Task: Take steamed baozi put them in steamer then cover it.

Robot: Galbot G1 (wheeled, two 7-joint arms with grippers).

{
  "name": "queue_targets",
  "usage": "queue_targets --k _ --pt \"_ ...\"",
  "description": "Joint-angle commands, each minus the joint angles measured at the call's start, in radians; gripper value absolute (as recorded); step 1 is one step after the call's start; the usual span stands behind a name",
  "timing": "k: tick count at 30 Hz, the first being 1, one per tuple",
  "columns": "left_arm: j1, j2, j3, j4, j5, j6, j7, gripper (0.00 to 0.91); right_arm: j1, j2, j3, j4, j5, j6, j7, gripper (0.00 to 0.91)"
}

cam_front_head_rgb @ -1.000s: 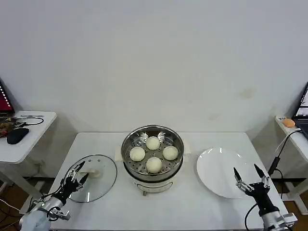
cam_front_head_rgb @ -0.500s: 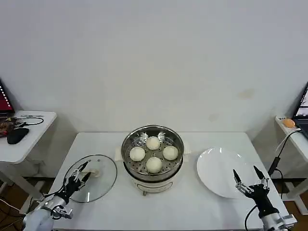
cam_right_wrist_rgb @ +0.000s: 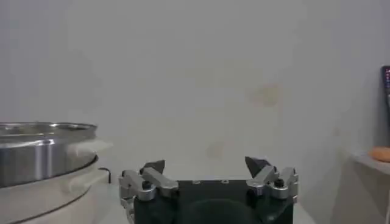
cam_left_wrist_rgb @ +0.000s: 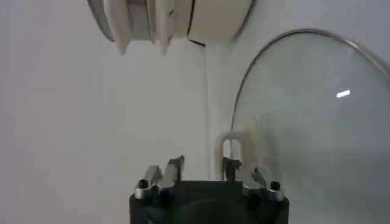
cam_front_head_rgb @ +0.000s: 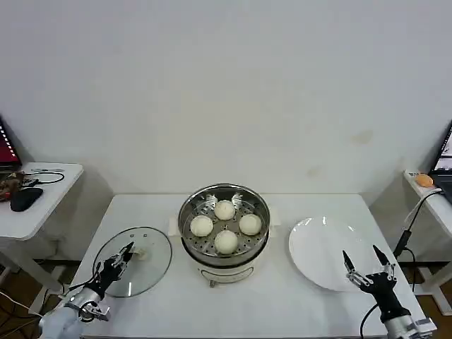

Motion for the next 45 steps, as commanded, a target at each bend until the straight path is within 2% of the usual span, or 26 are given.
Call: queue_targets --k 1,7,14,23,37,45 --pt "-0.013 -0.013 0.001 0.039 0.017 -0.003 -0.023 0.060 -0.005 0.000 0.006 0.004 0.003 0.002 0.001 0.907" --pt "-0.012 -0.030 -0.011 0.047 0.044 -0.001 -0.059 0.010 -0.003 -0.001 0.006 0.003 0.004 0.002 0.001 0.907" --pt "0.008 -0.035 -0.054 -0.022 0.074 0.017 -0.078 0.010 -0.001 -0.002 0.001 0.001 0.000 0.002 -0.001 0.907" --pt "0.022 -0.007 -0.096 -0.102 0.007 0.047 -0.035 0.000 0.001 -0.003 0.002 0.005 0.001 0.001 -0.005 0.907" --pt "0.060 0.051 -0.131 -0.277 -0.065 0.171 0.068 0.000 -0.010 0.000 0.003 0.018 -0.010 0.003 -0.012 0.907" --pt "0.071 0.117 -0.130 -0.391 -0.111 0.258 0.155 0.000 -0.016 0.004 0.004 0.028 -0.016 0.006 -0.015 0.907"
